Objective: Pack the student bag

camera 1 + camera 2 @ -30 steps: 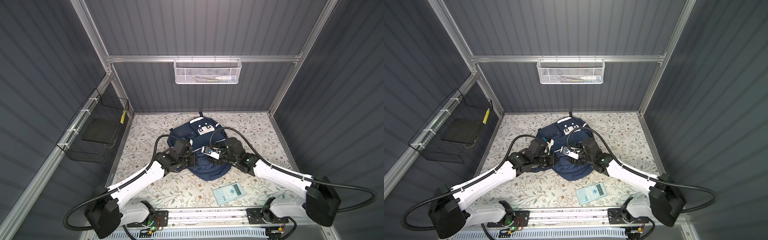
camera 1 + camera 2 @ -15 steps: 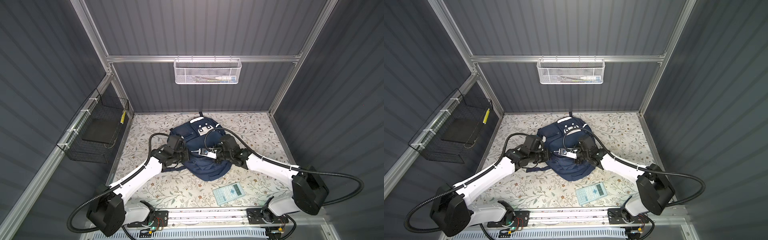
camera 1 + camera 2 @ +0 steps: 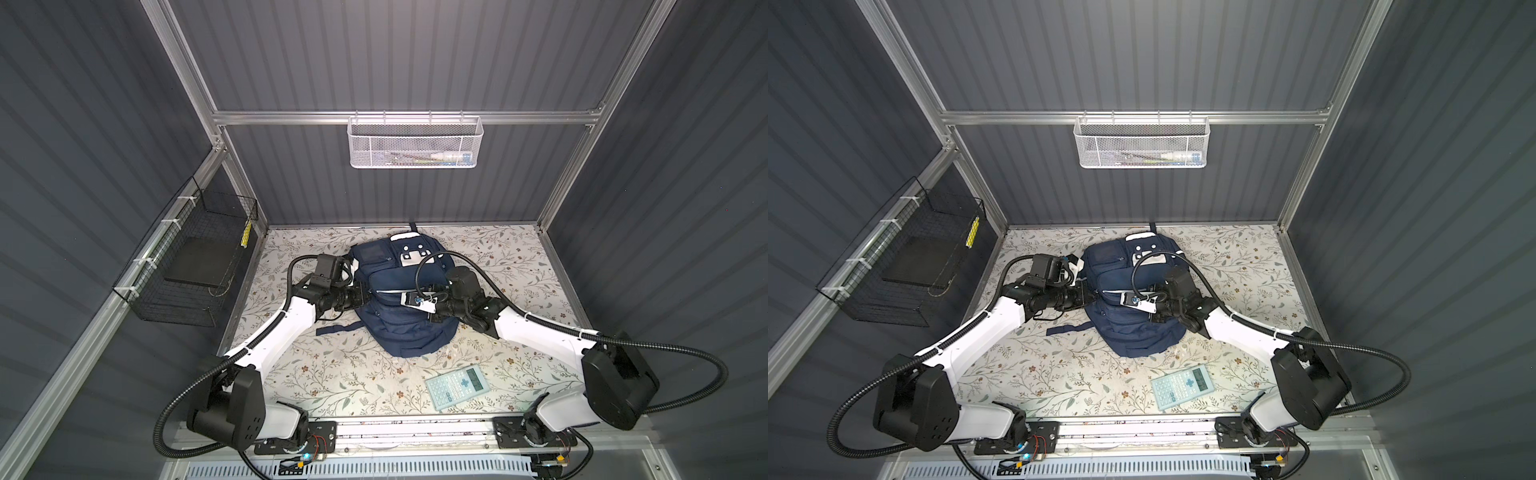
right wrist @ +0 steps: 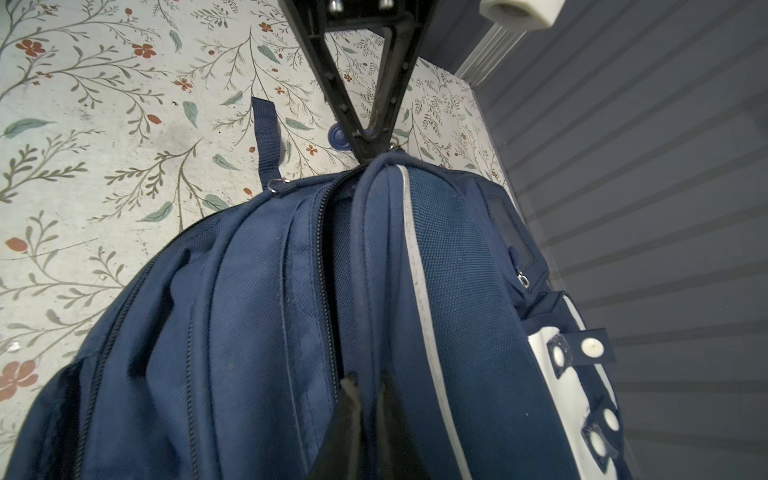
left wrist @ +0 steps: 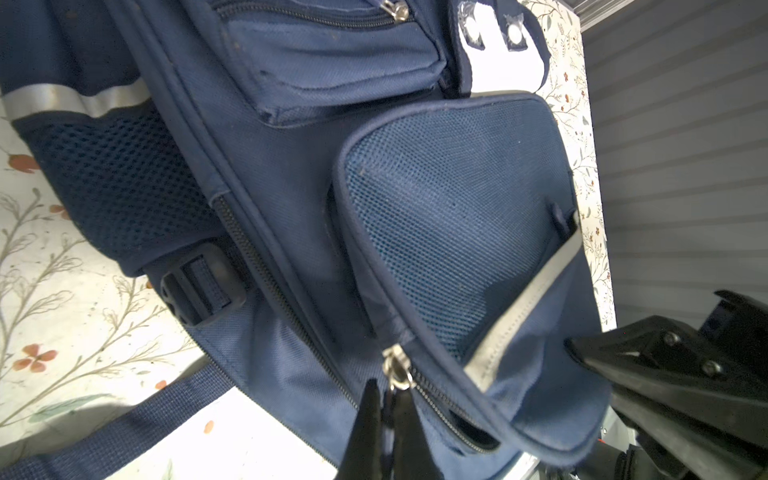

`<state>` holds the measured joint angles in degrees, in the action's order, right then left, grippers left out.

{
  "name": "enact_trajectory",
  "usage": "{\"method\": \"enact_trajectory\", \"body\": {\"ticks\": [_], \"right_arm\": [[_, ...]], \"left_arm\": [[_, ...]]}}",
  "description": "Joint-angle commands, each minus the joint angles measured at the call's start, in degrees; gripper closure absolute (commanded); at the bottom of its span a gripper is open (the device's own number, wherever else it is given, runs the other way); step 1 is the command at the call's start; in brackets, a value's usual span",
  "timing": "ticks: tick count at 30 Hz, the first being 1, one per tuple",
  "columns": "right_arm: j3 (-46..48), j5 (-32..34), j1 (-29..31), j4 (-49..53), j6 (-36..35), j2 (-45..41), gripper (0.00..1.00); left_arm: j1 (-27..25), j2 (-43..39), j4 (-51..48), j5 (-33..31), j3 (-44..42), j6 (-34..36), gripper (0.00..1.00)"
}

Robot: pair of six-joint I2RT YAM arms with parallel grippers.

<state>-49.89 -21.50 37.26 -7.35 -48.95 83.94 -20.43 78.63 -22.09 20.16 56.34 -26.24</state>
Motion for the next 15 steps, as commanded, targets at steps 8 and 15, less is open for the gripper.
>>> {"method": "enact_trajectory", "body": {"ticks": [8,15], "right_arm": [[-0.8,1.5,-1.4,6.0,1.3,-1.0,0.82],[8.2,13.0,-2.3,-0.2,12.2,-8.6,0.74]], "left_arm": [[3.9,-0.5,3.6,-13.0,-2.5,1.5,0.6],[2.1,0.9,5.0,-14.4,2.7,3.9,0.2]]}}
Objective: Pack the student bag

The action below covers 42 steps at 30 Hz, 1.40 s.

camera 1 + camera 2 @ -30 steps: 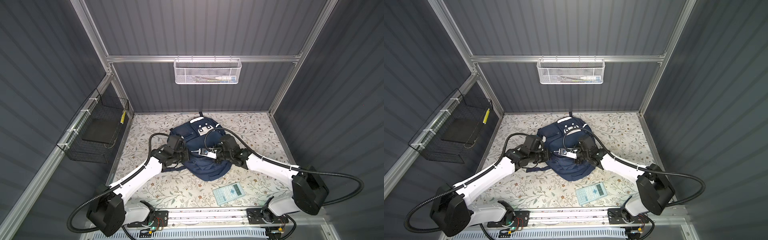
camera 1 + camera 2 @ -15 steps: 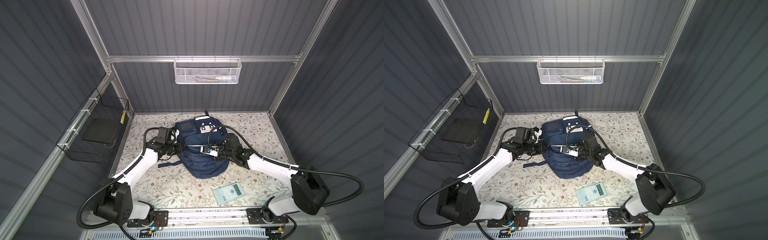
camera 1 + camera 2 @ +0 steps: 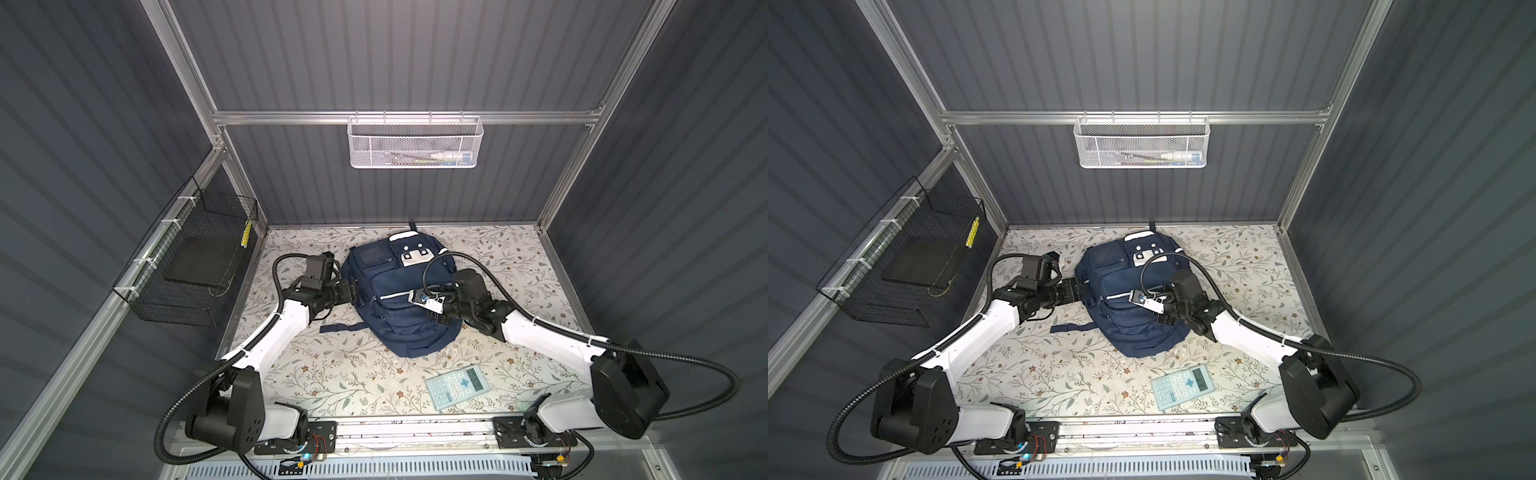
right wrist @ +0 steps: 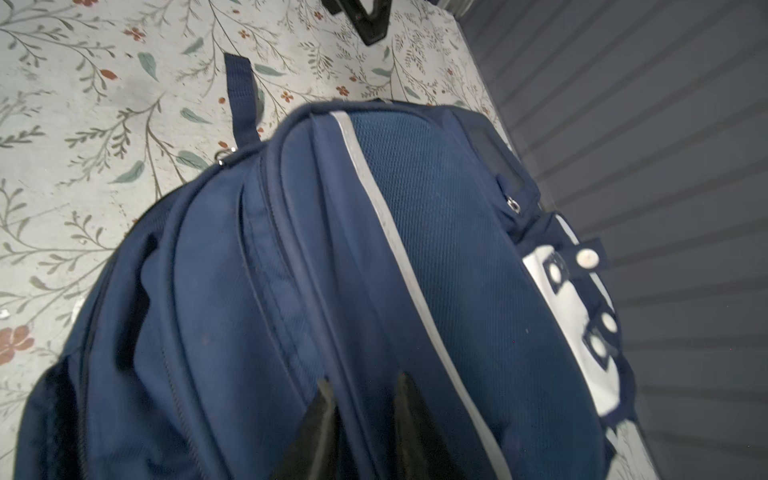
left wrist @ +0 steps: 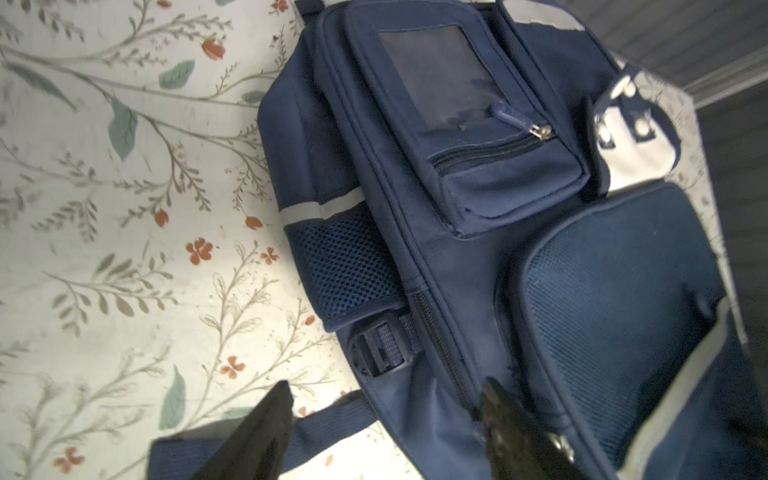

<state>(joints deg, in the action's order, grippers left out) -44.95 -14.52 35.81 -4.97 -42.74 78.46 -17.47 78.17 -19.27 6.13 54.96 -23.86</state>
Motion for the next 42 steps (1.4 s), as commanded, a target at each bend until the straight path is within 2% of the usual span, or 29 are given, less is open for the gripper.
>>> {"method": "enact_trajectory", "body": {"ticks": [1,3,5,7,9,12,15,18,22,27,29,32,37,42], "right_arm": [[4.7,8.7,-1.3,-4.1,8.3,-4.1,0.73],[6.3,13.4,-1.5,-3.9,13.1,-6.7,0.69],[5.5,15.4,-1.3,1.3,18.3,-9.9,0.61],[4.0,17.3,-1.1,7.5,29.0,-13.7,0.5],[2.3,18.4,-1.1,16.5,44.6,-18.2,0.4],[0.0,17.7,-1.0,33.2,63.7,-20.4,0.35],[-2.1,14.5,-0.6,49.4,73.3,-18.3,0.35],[-2.1,12.1,1.7,60.0,82.6,-17.9,0.32],[-0.4,8.9,6.3,66.7,94.5,-20.3,0.24],[5.8,5.1,15.2,58.6,108.8,-22.7,0.18],[7.1,4.4,17.3,55.3,109.6,-21.7,0.16],[5.9,5.6,18.4,56.4,109.5,-18.8,0.13],[8.8,1.2,18.4,51.3,109.6,-14.9,0.11],[10.8,1.7,17.2,45.5,109.5,-11.3,0.09]], "left_arm": [[-2.2,2.1,3.2,-0.2,5.1,1.7,0.2],[-6.6,3.9,4.7,-1.5,7.5,3.7,0.2],[-10.0,5.6,4.8,-0.7,9.5,5.3,0.2],[-11.8,6.7,5.3,2.0,9.8,5.8,0.19],[-13.9,6.6,4.7,0.5,9.3,7.2,0.19],[-16.8,4.7,2.6,-3.5,8.0,9.0,0.22],[-17.7,3.8,-1.3,-3.1,8.8,9.7,0.23],[-18.4,2.6,-3.5,-3.8,8.7,9.7,0.24],[-19.0,1.6,-5.5,-3.3,9.1,7.0,0.24],[-21.3,0.7,-4.9,-2.4,8.2,3.9,0.24],[-21.8,0.8,-4.8,-1.9,8.0,3.4,0.24],[-22.1,0.7,-4.4,-1.5,7.3,3.0,0.24],[-22.2,0.1,-4.6,-1.4,6.6,2.9,0.24],[-22.2,-1.3,-3.9,-2.8,5.2,2.7,0.23]]}}
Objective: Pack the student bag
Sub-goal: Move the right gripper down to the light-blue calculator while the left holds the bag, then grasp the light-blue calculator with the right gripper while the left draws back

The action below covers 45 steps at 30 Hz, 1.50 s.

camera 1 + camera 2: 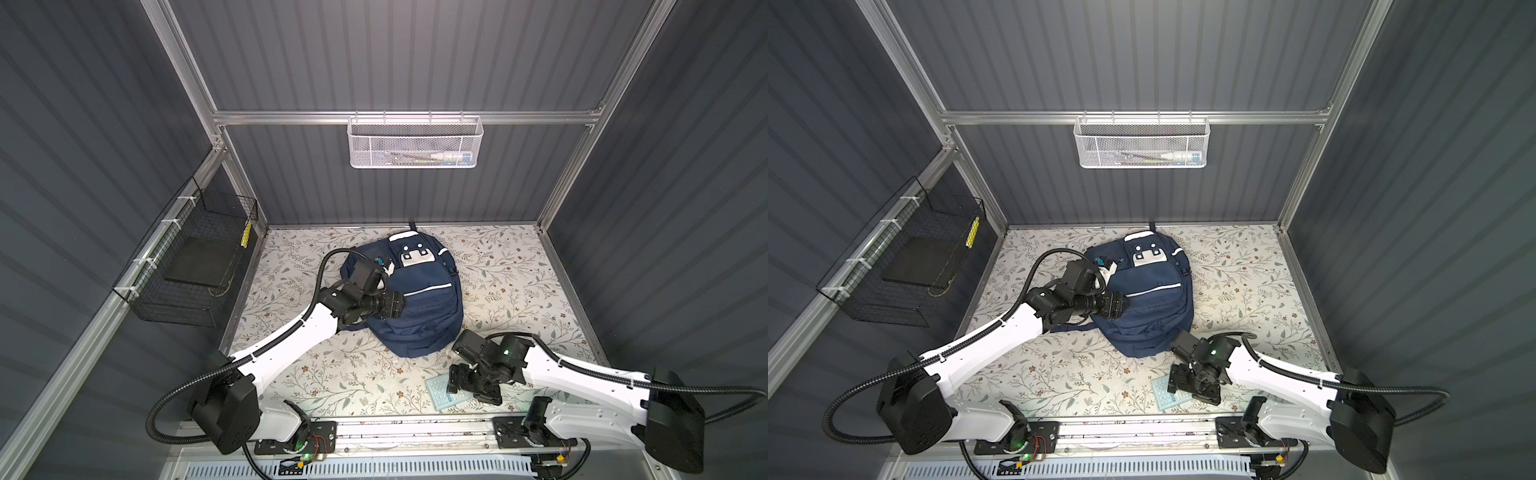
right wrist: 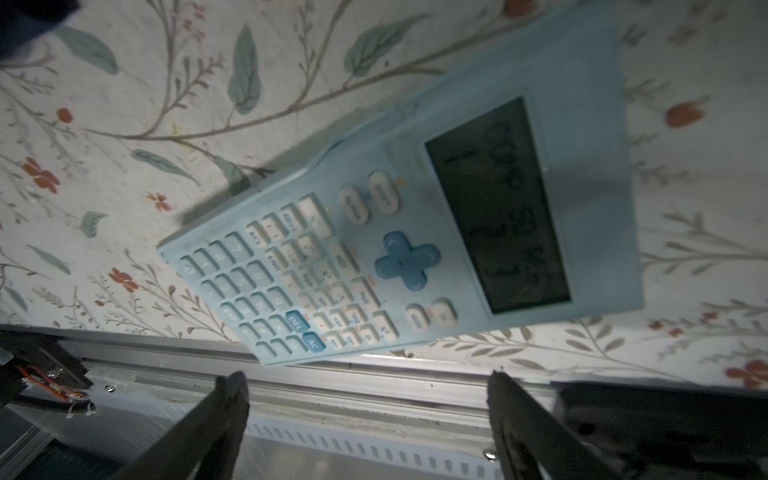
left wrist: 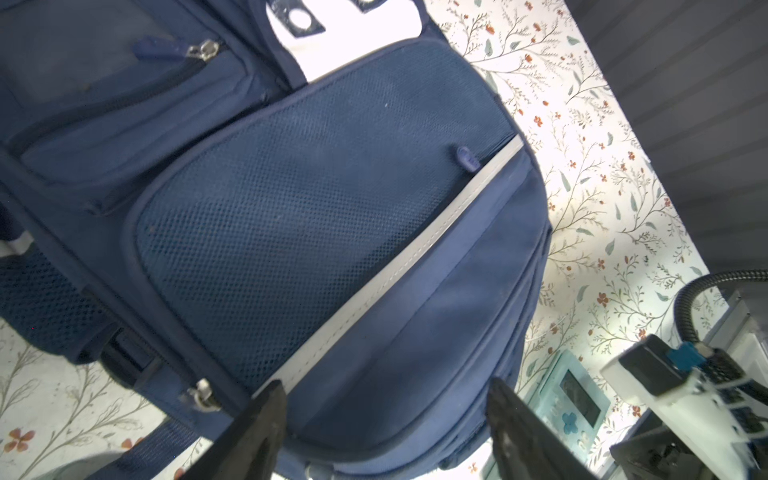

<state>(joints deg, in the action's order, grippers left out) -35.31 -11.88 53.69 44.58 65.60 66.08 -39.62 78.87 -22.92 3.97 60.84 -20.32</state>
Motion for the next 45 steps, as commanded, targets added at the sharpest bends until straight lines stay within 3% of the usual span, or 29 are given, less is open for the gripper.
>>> {"method": "enact_trajectory", "body": {"ticks": [1,8,15,21,28,32,35,41,45], "right_arm": [[1.3,-1.4,-0.9,-5.2,1.0,1.7,0.09],[2.4,2.7,-5.3,-9.2,-0.3,2.8,0.08],[-3.6,7.9,-12.2,-10.5,-9.0,9.4,0.07],[-8.9,8.6,-9.1,-10.2,-8.7,15.9,0.06],[-11.8,15.3,-1.9,-3.3,-3.5,22.2,0.03],[-9.2,14.0,-2.7,-5.2,-3.4,22.3,0.03],[-7.5,15.0,-5.6,-2.5,-5.9,19.4,0.05],[-2.1,16.7,-16.6,-0.1,-14.2,11.0,0.06],[-1.7,17.7,-23.4,-1.4,-19.5,7.0,0.06]], "left_arm": [[0.0,-2.1,-0.4,-0.6,-0.7,-0.9,0.23],[0.0,-3.1,-0.8,-1.8,-1.0,-0.8,0.23],[0.0,-2.9,-0.7,-1.3,-0.7,-0.9,0.22],[0.0,-3.1,-0.6,-1.1,-1.2,-1.4,0.22],[0.0,-2.9,-1.0,-1.9,-1.8,-1.3,0.21],[0.0,-2.6,-1.9,-1.2,-1.8,-1.4,0.23],[-1.9,-3.1,-3.4,-1.8,-1.4,-0.7,0.33],[-3.0,-3.9,-5.0,-2.0,-1.9,-1.9,0.33],[-5.7,-4.5,-5.4,1.0,-1.0,-2.7,0.39]]}}
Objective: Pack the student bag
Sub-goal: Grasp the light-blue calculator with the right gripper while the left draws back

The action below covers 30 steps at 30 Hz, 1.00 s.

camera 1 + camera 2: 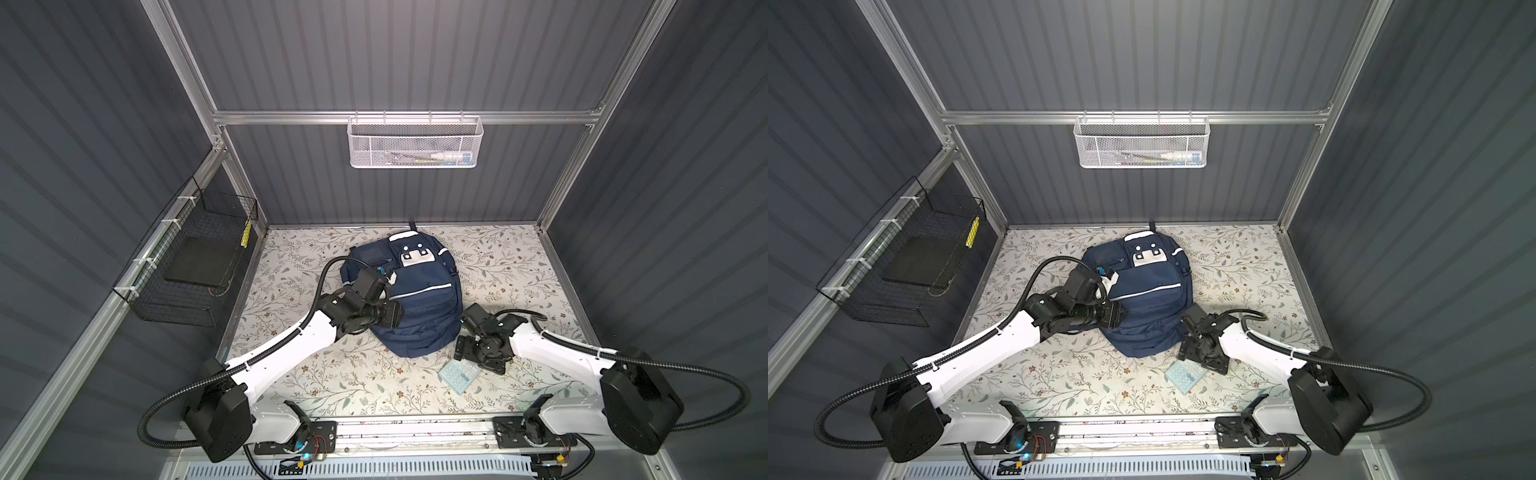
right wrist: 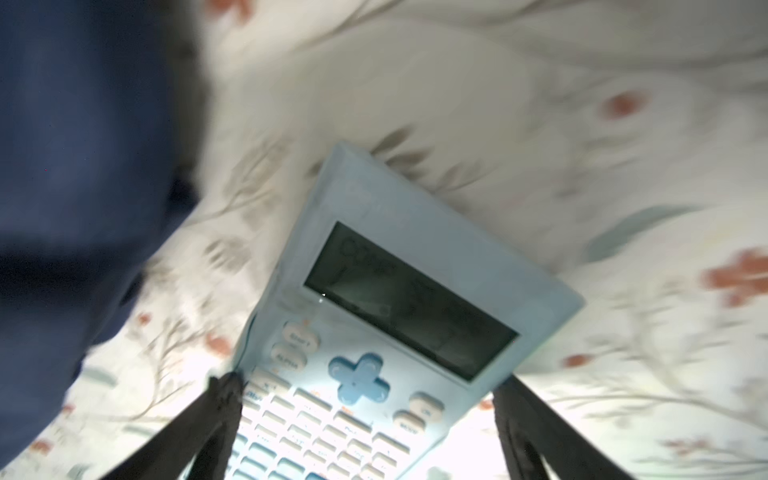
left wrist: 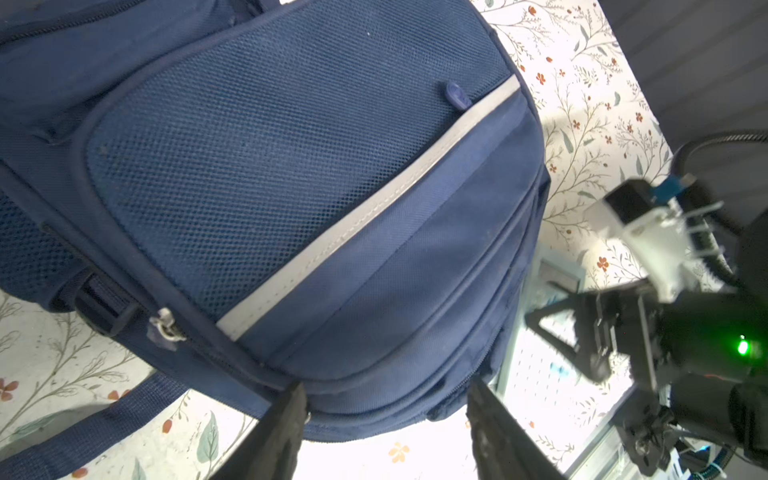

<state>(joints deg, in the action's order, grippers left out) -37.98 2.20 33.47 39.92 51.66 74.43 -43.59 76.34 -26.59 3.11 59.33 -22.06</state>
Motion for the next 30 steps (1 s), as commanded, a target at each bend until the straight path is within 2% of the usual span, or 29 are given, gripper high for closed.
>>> {"method": "enact_trajectory", "body": {"ticks": [1,2,5,9,11,13,17,22,24,26,30], "right_arm": [[0.4,2.8,-5.2,3.2,-7.1,-1.9,0.05],[-0.5,2.6,-6.5,3.7,-7.8,-2.5,0.04],[-1.2,-0.7,-7.0,5.1,-4.8,-5.9,0.01],[6.0,-8.2,-6.7,2.4,3.8,-13.9,0.01],[9.8,-9.9,-6.5,0.4,7.0,-17.9,0.01],[11.4,-8.7,-6.5,-0.3,7.6,-19.4,0.01],[8.2,-5.4,-6.6,1.0,4.8,-14.5,0.01],[6.3,-6.1,-6.8,-4.5,2.7,-8.4,0.01],[5.5,-5.9,-7.1,-5.3,1.6,-6.6,0.01],[5.0,-7.7,-8.9,-6.7,0.0,-4.7,0.01],[2.1,-7.8,-10.2,-5.9,-2.5,-1.1,0.01]], "left_arm": [[-3.5,-2.2,-2.0,0.8,0.8,-1.2,0.39],[-4.8,-2.2,-2.8,-0.2,0.9,-1.5,0.4],[-7.9,-1.0,-4.2,0.5,1.1,-2.3,0.6],[-15.8,1.1,-3.2,-3.0,1.0,-3.7,0.62],[-18.0,3.8,-3.7,-4.0,1.9,-3.7,0.62],[-19.4,6.1,-1.6,-3.7,2.3,-3.6,0.63],[-21.5,12.6,0.6,-3.3,5.0,-3.3,0.7],[-23.6,21.3,3.9,-4.6,7.9,-4.0,0.72],[-23.7,24.9,5.8,-7.9,8.2,-5.2,0.78],[-23.9,29.8,4.5,-7.9,11.9,-4.0,0.79],[-25.2,33.7,6.5,-5.1,15.2,-3.1,0.8]]}}
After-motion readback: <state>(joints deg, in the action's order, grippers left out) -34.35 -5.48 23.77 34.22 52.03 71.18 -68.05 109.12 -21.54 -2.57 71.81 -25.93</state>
